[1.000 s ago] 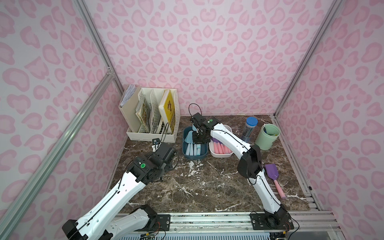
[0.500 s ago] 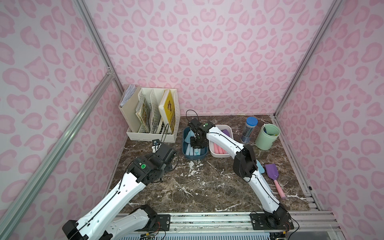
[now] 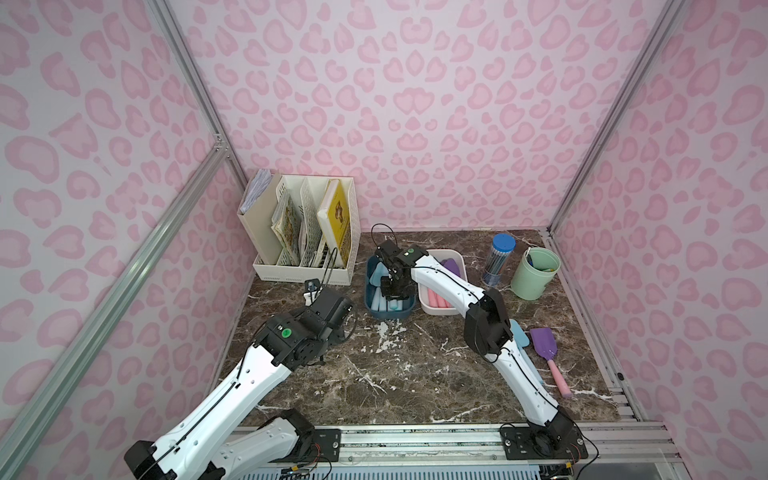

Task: Sort the small shovels by color and place them into the storage box
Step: Place the shovel in the storage box.

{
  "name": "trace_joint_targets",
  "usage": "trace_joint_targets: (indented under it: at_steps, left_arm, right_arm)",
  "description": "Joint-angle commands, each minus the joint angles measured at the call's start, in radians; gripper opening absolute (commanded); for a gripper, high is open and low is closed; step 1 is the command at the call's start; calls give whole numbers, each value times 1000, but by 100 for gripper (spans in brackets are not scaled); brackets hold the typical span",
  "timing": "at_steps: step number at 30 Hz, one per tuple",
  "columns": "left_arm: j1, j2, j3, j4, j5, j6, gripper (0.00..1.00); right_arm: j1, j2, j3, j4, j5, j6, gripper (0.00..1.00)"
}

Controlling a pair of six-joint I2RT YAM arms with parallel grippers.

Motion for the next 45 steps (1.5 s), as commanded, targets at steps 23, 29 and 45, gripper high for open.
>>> trace_joint_targets:
  at_steps: [23,29,45]
  left_arm:
    - [3,11,18,5,3,22,55]
    - [4,16,24,3,6,24,55]
    - [4,38,71,-59,47,-10,55]
  right_arm:
    - [-5,-8,-19,-21,18,-11,37]
    - [-4,-48,-18,-29,37,-12,39]
    - [-14,-480,-414,98,165,-40,39]
